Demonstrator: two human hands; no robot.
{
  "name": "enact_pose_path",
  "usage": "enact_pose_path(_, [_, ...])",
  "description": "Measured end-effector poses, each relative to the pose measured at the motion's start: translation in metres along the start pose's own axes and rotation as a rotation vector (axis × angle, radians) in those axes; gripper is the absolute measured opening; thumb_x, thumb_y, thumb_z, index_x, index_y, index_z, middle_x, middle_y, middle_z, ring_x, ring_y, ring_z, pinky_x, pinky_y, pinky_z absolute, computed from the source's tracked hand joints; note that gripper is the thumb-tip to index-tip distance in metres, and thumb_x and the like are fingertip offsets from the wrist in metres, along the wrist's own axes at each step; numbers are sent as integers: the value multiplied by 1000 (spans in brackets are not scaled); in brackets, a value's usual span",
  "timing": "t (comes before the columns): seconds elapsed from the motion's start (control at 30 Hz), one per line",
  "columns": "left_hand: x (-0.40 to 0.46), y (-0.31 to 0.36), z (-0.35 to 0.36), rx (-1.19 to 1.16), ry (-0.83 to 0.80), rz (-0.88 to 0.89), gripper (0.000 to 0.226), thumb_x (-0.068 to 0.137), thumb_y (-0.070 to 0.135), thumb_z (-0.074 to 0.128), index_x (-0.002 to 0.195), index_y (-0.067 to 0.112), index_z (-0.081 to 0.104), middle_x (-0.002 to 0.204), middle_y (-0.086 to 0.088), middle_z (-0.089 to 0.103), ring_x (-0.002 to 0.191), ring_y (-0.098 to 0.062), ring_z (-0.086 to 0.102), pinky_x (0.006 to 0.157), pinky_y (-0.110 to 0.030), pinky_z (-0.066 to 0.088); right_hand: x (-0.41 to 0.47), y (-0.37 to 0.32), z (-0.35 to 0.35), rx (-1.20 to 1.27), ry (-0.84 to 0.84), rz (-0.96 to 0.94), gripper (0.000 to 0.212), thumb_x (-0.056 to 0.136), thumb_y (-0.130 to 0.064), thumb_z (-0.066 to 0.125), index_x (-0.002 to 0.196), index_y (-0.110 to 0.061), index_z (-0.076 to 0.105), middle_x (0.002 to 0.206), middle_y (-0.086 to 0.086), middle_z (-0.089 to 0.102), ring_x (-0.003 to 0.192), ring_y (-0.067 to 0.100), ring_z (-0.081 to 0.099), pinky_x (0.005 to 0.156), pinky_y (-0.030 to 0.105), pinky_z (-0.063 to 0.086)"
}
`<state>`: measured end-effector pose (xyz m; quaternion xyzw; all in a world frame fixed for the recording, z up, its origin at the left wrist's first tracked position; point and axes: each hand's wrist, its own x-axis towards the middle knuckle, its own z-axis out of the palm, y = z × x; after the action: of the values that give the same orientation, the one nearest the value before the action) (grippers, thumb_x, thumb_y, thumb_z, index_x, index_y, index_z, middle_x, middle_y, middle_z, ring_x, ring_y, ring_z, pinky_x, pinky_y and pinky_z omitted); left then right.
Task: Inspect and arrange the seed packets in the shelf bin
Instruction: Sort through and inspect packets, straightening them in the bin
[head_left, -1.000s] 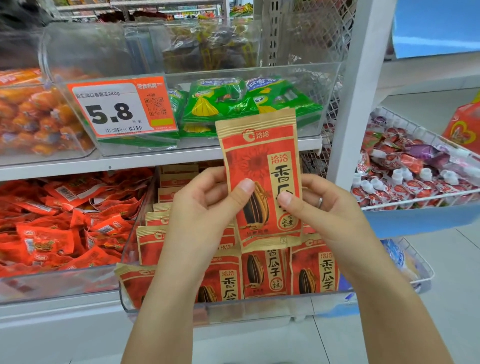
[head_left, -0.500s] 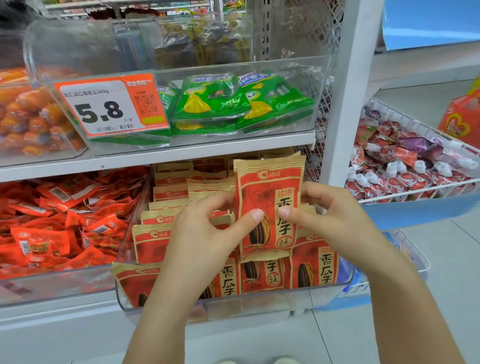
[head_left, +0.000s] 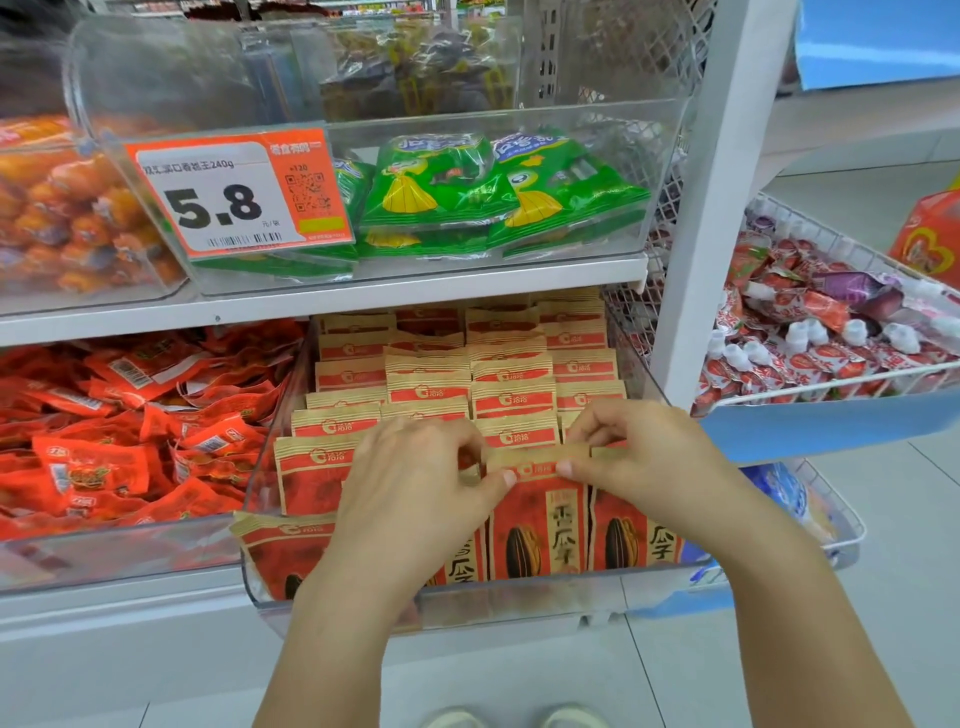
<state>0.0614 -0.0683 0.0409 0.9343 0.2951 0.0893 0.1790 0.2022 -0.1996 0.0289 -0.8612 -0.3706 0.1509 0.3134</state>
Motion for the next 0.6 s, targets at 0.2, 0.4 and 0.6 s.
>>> enact_pose_path(0.2, [0, 12, 7, 183, -2, 47, 29, 91, 52, 59, 113, 34, 60, 83, 17, 54, 87, -10, 49, 96, -30, 35, 0, -7, 5, -184, 2, -13, 20, 82, -38, 74, 74, -34, 56, 81, -14, 61, 84, 5, 55, 70, 27, 45])
enact_pose_path(0.4, [-6, 10, -5, -82, -56, -3, 53, 82, 73, 48, 123, 41, 54, 111, 23, 62, 106, -3, 56, 92, -30, 47, -1, -10, 6, -308, -67, -28, 25, 83, -47, 70, 75, -32, 52, 77, -15, 56, 83, 8, 53, 64, 26, 40])
enact_pose_path(0.6, [6, 0, -16, 40, -3, -53, 61, 94, 62, 38, 146, 29, 40, 153, 6, 40, 140, -17, 36, 111, -37, 32, -2, -18, -2, 0, 94, -106, 30, 86, -59, 57, 98, -33, 66, 90, -19, 65, 92, 0, 60, 82, 30, 51])
